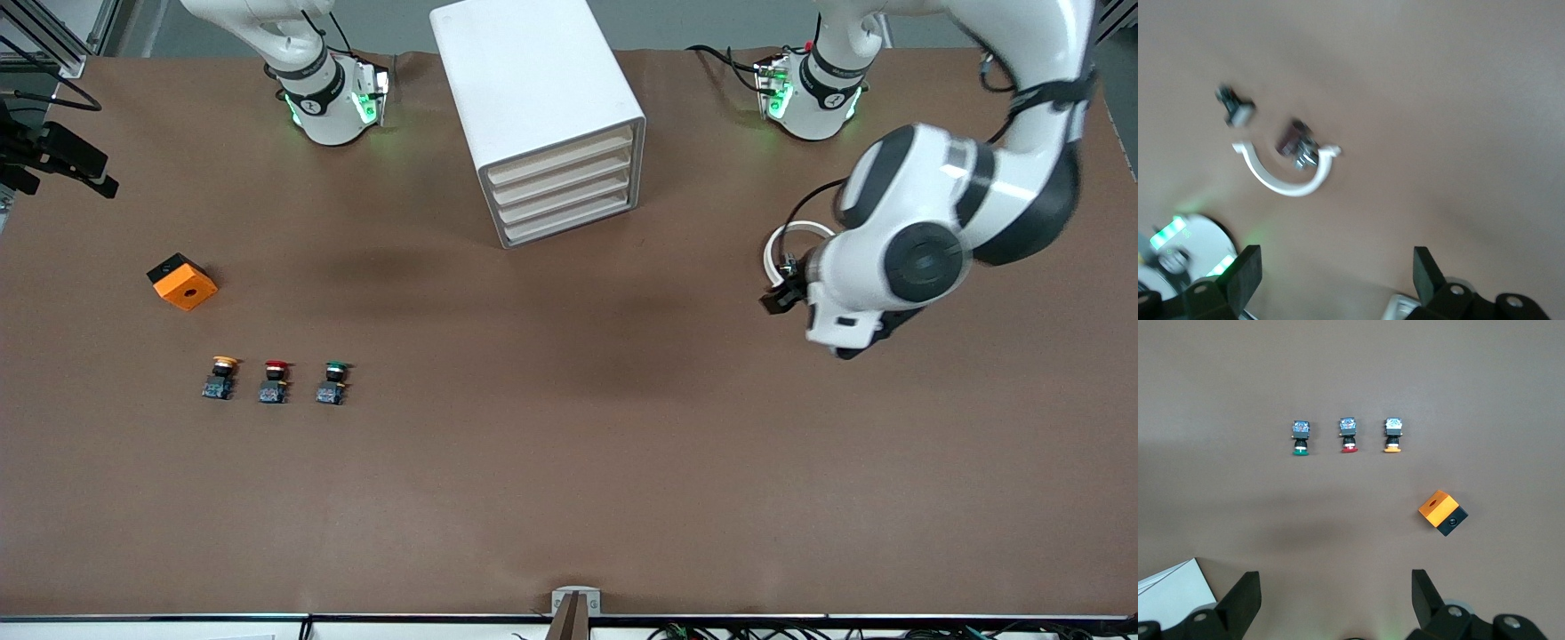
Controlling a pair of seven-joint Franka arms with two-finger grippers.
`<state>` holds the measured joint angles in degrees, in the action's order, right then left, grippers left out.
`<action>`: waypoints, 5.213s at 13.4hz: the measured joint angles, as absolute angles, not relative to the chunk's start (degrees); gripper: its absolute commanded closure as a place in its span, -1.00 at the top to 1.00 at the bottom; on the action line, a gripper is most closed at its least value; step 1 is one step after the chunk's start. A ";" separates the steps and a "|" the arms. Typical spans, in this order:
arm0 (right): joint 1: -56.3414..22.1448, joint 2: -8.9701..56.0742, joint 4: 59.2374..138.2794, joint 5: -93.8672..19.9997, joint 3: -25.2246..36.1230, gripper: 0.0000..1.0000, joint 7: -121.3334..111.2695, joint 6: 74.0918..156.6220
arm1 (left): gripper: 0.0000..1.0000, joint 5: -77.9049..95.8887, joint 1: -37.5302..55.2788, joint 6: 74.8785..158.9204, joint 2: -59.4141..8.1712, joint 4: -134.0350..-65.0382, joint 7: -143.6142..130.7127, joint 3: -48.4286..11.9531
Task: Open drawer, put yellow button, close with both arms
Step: 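Reach the left gripper to the drawer handle while the right gripper reaches buttons, then grasp the drawer handle with the left gripper while the right gripper grasps yellow button, then pull the drawer open with the left gripper while the right gripper lifts button, then carry the yellow button over the open drawer while the left gripper withdraws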
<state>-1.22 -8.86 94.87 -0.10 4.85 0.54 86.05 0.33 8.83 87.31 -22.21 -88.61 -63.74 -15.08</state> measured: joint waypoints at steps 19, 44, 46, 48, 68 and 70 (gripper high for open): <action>2.86 10.74 105.24 0.77 5.67 1.00 -0.26 116.07 | 1.00 34.64 23.85 82.12 -40.43 -86.50 -127.29 -15.36; 6.64 32.14 116.36 0.77 5.51 -1.00 -3.90 154.35 | -0.90 49.11 29.27 77.59 -43.35 -85.08 -137.58 -12.62; 6.61 32.09 115.57 0.77 5.28 -1.00 -3.90 152.29 | -0.87 49.23 28.41 76.93 -43.07 -83.38 -138.83 -9.69; 6.47 31.36 114.19 0.73 5.04 -1.00 -3.37 148.71 | -0.70 49.23 25.52 77.22 -43.08 -81.72 -139.11 -8.27; -47.72 11.62 94.54 -4.88 3.60 -1.00 80.42 107.54 | 1.00 22.06 16.12 79.60 -37.89 -69.57 -115.37 -2.00; -50.58 12.50 93.94 -4.78 3.67 -1.00 84.12 107.52 | 1.00 16.76 16.34 79.60 -36.61 -69.54 -105.70 -2.01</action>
<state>-50.58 12.50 93.94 -4.78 3.67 84.12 107.52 16.76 16.34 79.60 -36.61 -69.54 -105.70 -2.01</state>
